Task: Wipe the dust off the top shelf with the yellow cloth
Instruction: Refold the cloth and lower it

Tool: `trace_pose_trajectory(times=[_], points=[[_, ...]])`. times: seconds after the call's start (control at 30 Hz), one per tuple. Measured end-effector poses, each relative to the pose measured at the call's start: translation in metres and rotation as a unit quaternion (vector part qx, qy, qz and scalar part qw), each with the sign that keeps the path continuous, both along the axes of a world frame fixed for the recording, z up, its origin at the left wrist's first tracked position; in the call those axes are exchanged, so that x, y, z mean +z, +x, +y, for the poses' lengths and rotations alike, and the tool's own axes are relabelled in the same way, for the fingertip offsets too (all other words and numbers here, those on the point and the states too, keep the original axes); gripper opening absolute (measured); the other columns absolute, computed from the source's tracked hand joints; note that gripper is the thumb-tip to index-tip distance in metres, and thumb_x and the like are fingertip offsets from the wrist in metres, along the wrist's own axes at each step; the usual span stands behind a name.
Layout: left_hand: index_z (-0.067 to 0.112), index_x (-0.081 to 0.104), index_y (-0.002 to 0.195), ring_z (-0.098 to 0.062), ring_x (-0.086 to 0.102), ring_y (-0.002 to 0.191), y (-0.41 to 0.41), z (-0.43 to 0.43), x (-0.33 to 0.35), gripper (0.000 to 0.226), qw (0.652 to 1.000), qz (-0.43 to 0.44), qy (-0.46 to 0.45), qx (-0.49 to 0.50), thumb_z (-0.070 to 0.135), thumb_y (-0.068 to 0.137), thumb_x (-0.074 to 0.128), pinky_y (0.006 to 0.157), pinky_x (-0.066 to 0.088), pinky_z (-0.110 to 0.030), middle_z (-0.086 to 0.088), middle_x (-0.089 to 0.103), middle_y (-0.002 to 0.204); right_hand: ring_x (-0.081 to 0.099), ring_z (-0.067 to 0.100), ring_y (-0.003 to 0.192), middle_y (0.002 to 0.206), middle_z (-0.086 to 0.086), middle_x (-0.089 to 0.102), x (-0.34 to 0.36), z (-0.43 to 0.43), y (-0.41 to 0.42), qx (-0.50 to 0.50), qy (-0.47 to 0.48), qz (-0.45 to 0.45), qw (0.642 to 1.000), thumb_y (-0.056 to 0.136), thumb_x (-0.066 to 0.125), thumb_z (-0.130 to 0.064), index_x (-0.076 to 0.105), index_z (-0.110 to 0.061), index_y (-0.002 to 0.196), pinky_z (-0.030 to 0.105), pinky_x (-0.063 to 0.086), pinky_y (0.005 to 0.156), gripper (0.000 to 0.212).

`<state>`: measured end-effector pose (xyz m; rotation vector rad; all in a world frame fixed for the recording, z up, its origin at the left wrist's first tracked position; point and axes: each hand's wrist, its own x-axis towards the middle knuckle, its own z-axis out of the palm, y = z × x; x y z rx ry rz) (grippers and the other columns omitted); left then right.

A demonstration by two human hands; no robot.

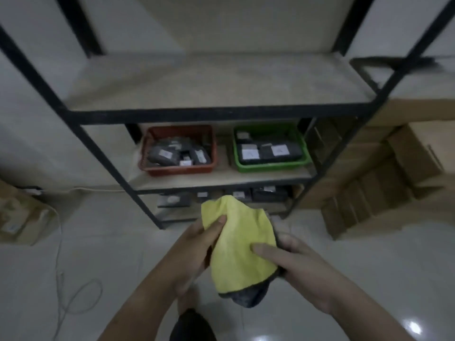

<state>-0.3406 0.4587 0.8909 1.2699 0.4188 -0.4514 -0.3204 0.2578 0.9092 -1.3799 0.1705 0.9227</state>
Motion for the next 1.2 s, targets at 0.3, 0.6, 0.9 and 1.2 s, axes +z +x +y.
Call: trace_pose_trajectory(times=[0.3, 0.6, 0.9, 1.2], points=[[0.011, 0.066, 0.124, -0.028, 0.074, 0.108, 0.030, -0.106, -0.076, 0.023, 0.997, 0.059, 0.047, -0.035, 0.019, 0.104, 0.057, 0.090, 0.059, -0.040, -0.012, 0.075, 0.118, 0.066, 0.027, 0.108, 0.118, 0.008, 0.069, -0.065, -0.124, -0.001, -0.174, 0.007, -0.010, 0.985, 0.091, 0.058, -0.007, 0.062, -0.021, 0.121, 0.046, 0.051, 0.093, 0.034], [0.017, 0.062, 0.123, -0.017, 0.073, 0.104, 0.111, -0.211, -0.208, 0.021, 0.972, 0.188, 0.102, -0.100, 0.025, 0.104, 0.058, 0.083, 0.058, -0.029, 0.000, 0.075, 0.117, 0.069, 0.024, 0.100, 0.113, 0.006, 0.070, -0.168, -0.232, 0.065, -0.280, -0.031, 0.044, 0.959, 0.092, 0.050, 0.001, 0.063, -0.028, 0.120, 0.041, 0.057, 0.078, 0.042], [0.026, 0.060, 0.126, -0.007, 0.058, 0.106, 0.190, -0.319, -0.324, 0.024, 0.925, 0.123, 0.273, -0.234, 0.027, 0.102, 0.059, 0.082, 0.047, -0.022, 0.004, 0.061, 0.128, 0.065, 0.029, 0.105, 0.119, 0.010, 0.064, -0.309, -0.369, 0.132, -0.318, -0.069, 0.099, 0.940, 0.089, 0.051, 0.004, 0.057, -0.024, 0.128, 0.040, 0.057, 0.080, 0.048], [0.023, 0.046, 0.148, -0.018, 0.052, 0.133, 0.233, -0.415, -0.523, 0.045, 0.869, 0.090, 0.372, -0.313, 0.024, 0.103, 0.055, 0.096, 0.040, -0.022, 0.002, 0.047, 0.154, 0.064, 0.025, 0.107, 0.120, 0.004, 0.063, -0.540, -0.461, 0.195, -0.225, -0.101, 0.118, 0.962, 0.088, 0.050, 0.007, 0.051, -0.028, 0.132, 0.041, 0.059, 0.080, 0.056]])
